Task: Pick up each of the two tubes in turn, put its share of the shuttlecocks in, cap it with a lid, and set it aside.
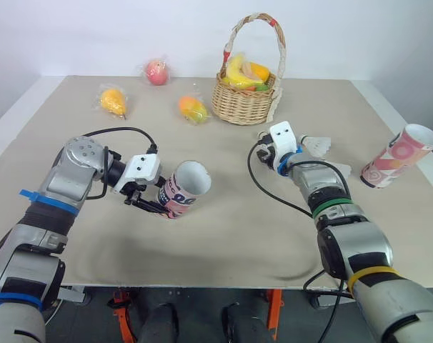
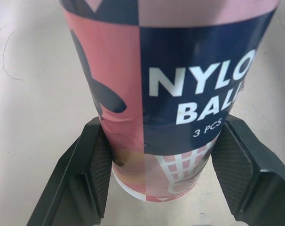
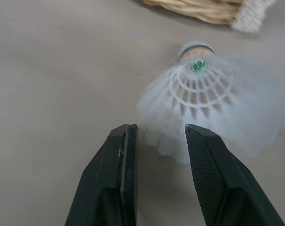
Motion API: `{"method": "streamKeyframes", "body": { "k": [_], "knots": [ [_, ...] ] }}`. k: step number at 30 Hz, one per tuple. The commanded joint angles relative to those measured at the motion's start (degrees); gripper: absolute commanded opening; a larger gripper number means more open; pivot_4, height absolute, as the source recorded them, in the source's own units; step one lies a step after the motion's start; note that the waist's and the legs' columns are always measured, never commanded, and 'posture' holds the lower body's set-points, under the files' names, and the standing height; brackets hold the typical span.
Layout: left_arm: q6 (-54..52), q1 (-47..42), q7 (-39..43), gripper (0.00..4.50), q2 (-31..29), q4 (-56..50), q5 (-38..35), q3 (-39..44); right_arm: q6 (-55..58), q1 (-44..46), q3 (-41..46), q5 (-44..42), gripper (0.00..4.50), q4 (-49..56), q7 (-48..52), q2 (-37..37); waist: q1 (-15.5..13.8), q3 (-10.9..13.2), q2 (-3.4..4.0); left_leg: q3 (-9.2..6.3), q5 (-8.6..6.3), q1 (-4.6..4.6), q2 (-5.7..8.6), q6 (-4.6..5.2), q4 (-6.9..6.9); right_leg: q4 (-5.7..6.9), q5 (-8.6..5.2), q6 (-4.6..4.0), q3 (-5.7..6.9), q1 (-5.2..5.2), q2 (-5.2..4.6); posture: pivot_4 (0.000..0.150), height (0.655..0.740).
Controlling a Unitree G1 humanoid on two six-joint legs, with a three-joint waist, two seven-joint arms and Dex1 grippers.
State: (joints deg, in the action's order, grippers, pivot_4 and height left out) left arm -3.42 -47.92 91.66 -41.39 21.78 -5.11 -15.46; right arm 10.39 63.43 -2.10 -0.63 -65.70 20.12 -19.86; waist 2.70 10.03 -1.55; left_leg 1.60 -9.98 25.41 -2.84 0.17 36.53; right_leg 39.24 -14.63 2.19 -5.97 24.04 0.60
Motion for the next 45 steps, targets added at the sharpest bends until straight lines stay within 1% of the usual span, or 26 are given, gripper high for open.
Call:
{"method": "streamKeyframes", "body": {
  "k": [1,8,15,27,30,32,33,39,42,45],
  "knots": [
    [-0.36,0.63,-0.05,2.81,-0.19,-1.4,-0.03,-0.02,-1.25,1.85,1.05,0.58,1.82,-0.56,0.42,-1.22,0.03,-0.01,0.01,0.01,0.0,0.0,0.0,0.0,0.0,0.0,0.0,0.0,-0.01,0.0,0.0,0.15,0.7393],
    [-0.39,0.4,-0.07,2.81,0.13,-1.14,-0.04,-0.09,-1.51,2.07,1.94,0.62,1.82,-0.77,0.71,-1.13,0.02,-0.01,0.01,0.0,0.0,0.0,0.0,0.0,0.0,0.0,0.0,0.0,-0.01,0.0,0.0,0.15,0.7393],
    [-0.57,0.56,-0.19,2.81,0.49,-1.22,-0.13,-0.21,-1.48,4.58,4.37,0.16,1.82,-3.6,-6.61,0.41,0.04,-0.01,0.01,0.01,0.0,0.0,0.01,0.0,0.0,0.0,0.0,0.0,-0.01,0.0,-0.01,0.15,0.7393],
    [-1.35,1.77,-0.76,2.81,0.21,-2.74,-0.35,0.23,-2.72,5.64,6.26,0.58,1.82,-5.23,-8.39,2.35,0.02,-0.01,0.02,0.0,0.0,0.0,0.03,0.0,-0.01,0.0,0.0,0.01,-0.01,0.0,-0.03,0.15,0.7393],
    [-1.59,1.98,-0.8,2.81,0.19,-3.02,-0.38,0.33,-3.08,5.8,6.81,0.42,1.05,-5.56,-9.57,2.17,0.02,-0.01,0.02,0.0,0.0,0.0,0.03,0.0,-0.01,0.0,0.0,0.01,-0.01,0.0,-0.03,0.15,0.7393],
    [-1.86,2.22,-0.9,2.81,0.12,-3.45,-0.44,0.37,-3.21,5.79,7.09,0.39,0.08,-5.77,-10.15,1.96,0.02,-0.01,0.02,0.0,0.0,0.0,0.04,0.0,-0.01,0.0,0.0,0.01,-0.01,-0.01,-0.03,0.15,0.7393],
    [-2.03,2.41,-0.98,2.81,0.1,-3.69,-0.52,0.41,-3.4,5.79,7.16,0.53,0.02,-5.79,-10.39,1.88,0.02,-0.01,0.02,0.0,0.0,0.0,0.04,0.0,-0.01,0.0,0.0,0.01,-0.01,-0.01,-0.04,0.15,0.7393],
    [-2.72,3.67,-1.31,2.81,0.07,-5.15,-0.63,0.75,-4.27,5.78,7.28,0.92,0.02,-5.1,-9.36,1.63,0.03,-0.01,0.02,0.0,0.0,0.0,0.04,0.0,-0.02,0.0,0.0,0.01,-0.01,0.0,-0.04,0.15,0.7393],
    [-2.97,3.91,-1.37,2.81,0.03,-5.54,-0.61,0.93,-5.44,5.55,7.61,0.05,0.02,-3.46,-5.63,1.45,0.03,-0.01,0.02,0.01,0.0,0.0,0.04,0.0,-0.02,0.0,0.0,0.01,-0.02,0.0,-0.04,0.15,0.7393],
    [-3.42,4.27,-1.34,2.81,-0.25,-6.11,-0.66,1.11,-7.71,3.21,6.63,-1.05,0.02,4.57,3.73,0.36,0.02,0.0,0.05,0.01,0.0,0.0,0.05,0.0,-0.04,-0.01,-0.01,0.02,-0.03,0.01,-0.04,0.15,0.7393]
  ]
}}
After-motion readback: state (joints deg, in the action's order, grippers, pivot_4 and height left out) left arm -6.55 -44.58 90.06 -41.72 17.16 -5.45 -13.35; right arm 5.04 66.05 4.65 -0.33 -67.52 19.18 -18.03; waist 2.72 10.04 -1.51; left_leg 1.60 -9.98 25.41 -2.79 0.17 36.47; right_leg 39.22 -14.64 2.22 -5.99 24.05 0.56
